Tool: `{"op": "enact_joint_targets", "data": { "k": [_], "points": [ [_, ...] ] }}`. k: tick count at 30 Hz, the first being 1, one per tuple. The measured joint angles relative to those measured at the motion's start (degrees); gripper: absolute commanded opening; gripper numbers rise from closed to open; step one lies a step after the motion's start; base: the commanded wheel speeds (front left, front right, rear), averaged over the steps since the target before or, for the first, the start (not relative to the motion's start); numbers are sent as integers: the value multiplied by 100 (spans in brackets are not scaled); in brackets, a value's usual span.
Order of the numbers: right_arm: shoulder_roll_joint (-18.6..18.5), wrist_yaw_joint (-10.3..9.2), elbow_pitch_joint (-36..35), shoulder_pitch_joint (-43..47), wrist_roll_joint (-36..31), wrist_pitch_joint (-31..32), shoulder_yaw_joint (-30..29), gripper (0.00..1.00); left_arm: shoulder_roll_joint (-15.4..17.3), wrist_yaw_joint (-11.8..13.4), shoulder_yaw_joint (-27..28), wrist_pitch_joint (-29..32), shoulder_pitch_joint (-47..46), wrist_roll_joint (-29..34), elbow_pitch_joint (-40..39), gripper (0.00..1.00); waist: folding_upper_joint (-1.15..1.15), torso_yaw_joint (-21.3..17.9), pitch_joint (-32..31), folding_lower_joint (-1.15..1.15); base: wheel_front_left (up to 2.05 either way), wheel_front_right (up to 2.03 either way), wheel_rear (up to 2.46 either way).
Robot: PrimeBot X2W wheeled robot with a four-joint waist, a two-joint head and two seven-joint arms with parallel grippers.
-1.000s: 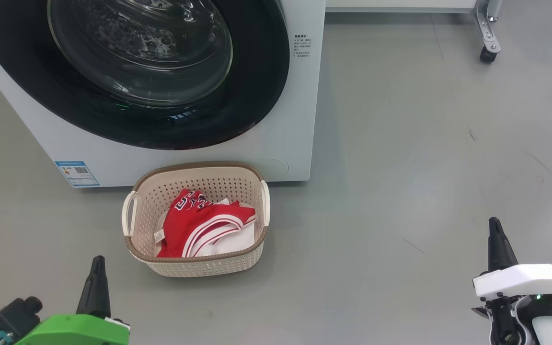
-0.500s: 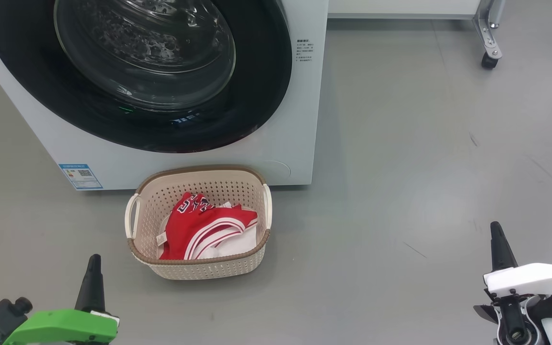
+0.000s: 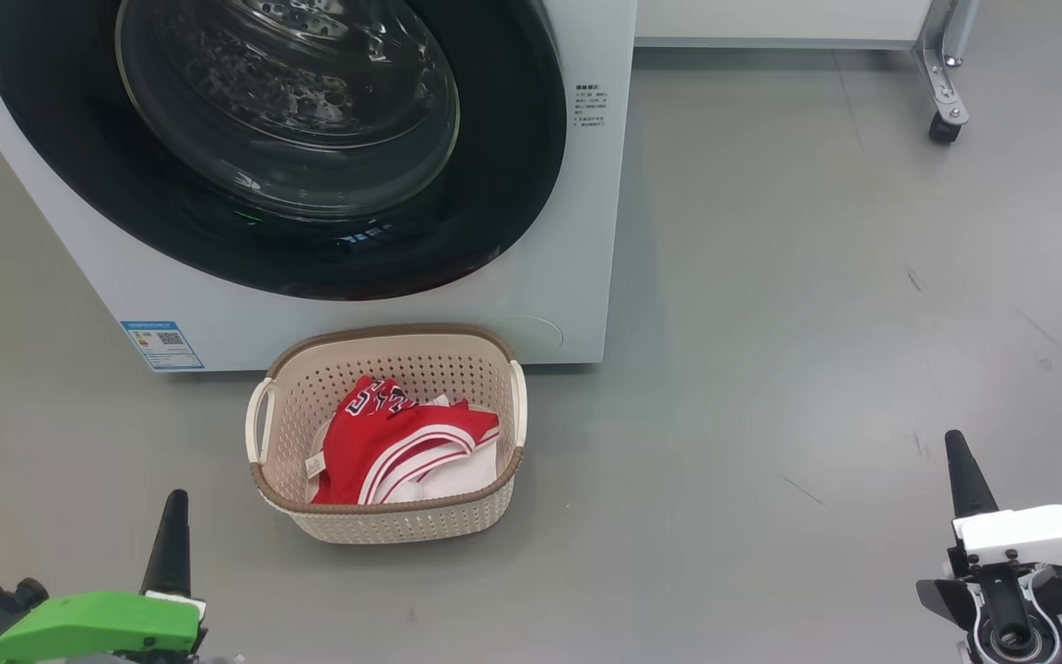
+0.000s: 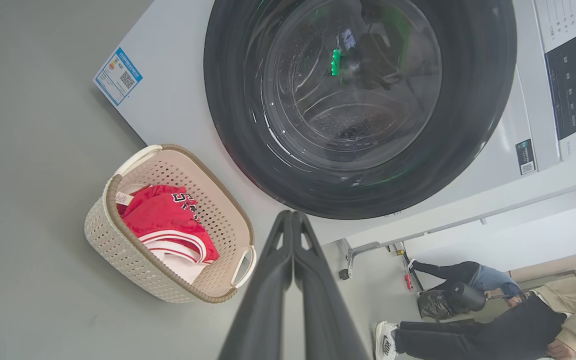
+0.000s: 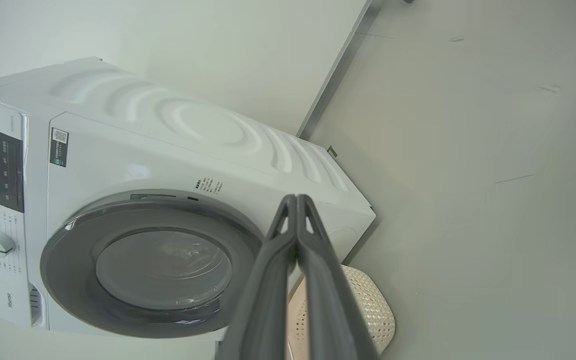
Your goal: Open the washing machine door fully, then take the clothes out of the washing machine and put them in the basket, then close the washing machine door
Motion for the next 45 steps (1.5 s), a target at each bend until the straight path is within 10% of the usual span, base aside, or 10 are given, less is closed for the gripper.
{"op": "enact_joint_targets", "data": {
  "k": [27,45],
  "points": [
    [48,116,152,-121,1878,526,-325,0,80,-1,131,475,-215,-2017,140,0,0,66,-140,0,0,0,0],
    [63,121,158,-126,1908,526,-335,0,83,-1,138,493,-260,-2030,191,0,0,67,-140,0,0,0,0]
  ]
}}
